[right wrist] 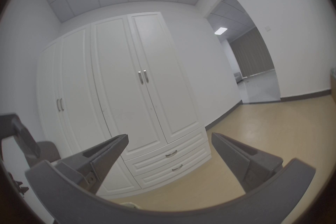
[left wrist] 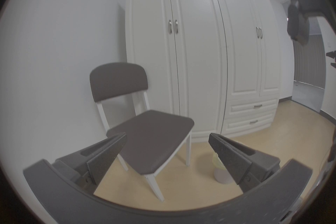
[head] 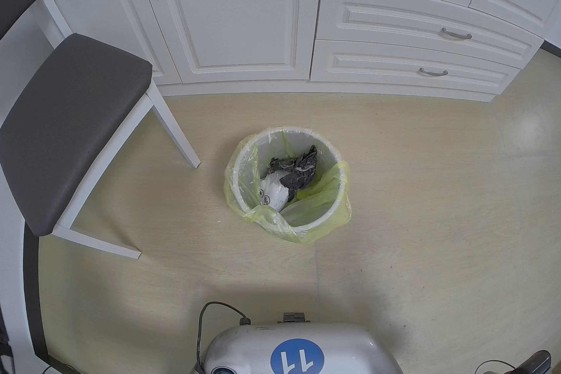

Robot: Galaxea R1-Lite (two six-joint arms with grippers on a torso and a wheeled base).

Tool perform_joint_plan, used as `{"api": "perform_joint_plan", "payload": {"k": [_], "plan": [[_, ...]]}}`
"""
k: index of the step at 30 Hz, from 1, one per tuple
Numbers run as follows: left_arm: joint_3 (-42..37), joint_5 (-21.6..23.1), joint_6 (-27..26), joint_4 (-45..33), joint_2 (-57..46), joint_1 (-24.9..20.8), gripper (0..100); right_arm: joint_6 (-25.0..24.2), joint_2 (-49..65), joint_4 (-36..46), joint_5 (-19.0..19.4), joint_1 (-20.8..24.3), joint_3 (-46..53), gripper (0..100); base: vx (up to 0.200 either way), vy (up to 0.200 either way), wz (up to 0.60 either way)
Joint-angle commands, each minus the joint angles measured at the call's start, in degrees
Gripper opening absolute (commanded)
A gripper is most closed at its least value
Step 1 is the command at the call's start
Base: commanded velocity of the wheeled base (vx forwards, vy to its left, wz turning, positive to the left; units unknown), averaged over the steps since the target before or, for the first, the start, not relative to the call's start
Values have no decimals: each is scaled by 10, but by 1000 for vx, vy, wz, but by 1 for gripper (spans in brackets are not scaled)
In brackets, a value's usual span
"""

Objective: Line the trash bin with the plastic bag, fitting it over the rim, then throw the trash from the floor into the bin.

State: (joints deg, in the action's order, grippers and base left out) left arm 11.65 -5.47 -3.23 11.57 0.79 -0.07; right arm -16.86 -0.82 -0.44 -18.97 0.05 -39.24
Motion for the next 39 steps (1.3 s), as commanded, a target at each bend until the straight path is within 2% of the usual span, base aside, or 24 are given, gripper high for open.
{"api": "perform_joint_plan", "payload": {"k": [1, 4, 5, 6, 8, 11, 14, 18, 28, 29, 33, 36, 39], "plan": [[-116, 17, 9, 31, -8, 0, 100, 75, 7, -153, 62, 0, 165, 100, 0, 0, 0], [-116, 17, 21, -4, -8, 0, 100, 103, 7, -209, 107, 0, 216, 100, 0, 0, 0], [-116, 17, 21, -4, -8, 0, 100, 103, 7, -209, 107, 0, 216, 100, 0, 0, 0], [-116, 17, 26, -15, -8, 0, 100, 118, 7, -234, 140, 0, 247, 100, 0, 0, 0], [-116, 17, 26, -28, -8, 0, 100, 128, 7, -245, 163, 0, 268, 100, 0, 0, 0], [-116, 16, 23, -72, -8, 0, 100, 135, 7, -237, 190, 0, 290, 100, 0, 0, 0], [-116, 13, 33, -78, -8, 0, 100, 135, 7, -214, 210, 1, 304, 100, 0, 0, 0], [-116, -15, 57, -77, -8, 0, 100, 133, 7, -151, 211, 1, 315, 100, 0, 0, 0], [-116, -25, 53, -75, -8, 0, 100, 140, 7, -145, 208, 1, 392, 100, 0, 0, 0], [-116, -40, 53, -76, -8, 0, 100, 139, 7, -144, 203, 1, 392, 100, 0, 0, 0], [-116, -42, 54, -76, -8, 0, 100, 142, 7, -128, 191, 1, 392, 100, 0, 0, 0], [-116, -41, 53, -76, -8, 0, 100, 145, 7, -73, 188, 1, 392, 100, 0, 0, 0], [-116, -44, 58, -76, -8, 0, 100, 146, 7, -54, 174, 1, 392, 100, 0, 0, 0]]}}
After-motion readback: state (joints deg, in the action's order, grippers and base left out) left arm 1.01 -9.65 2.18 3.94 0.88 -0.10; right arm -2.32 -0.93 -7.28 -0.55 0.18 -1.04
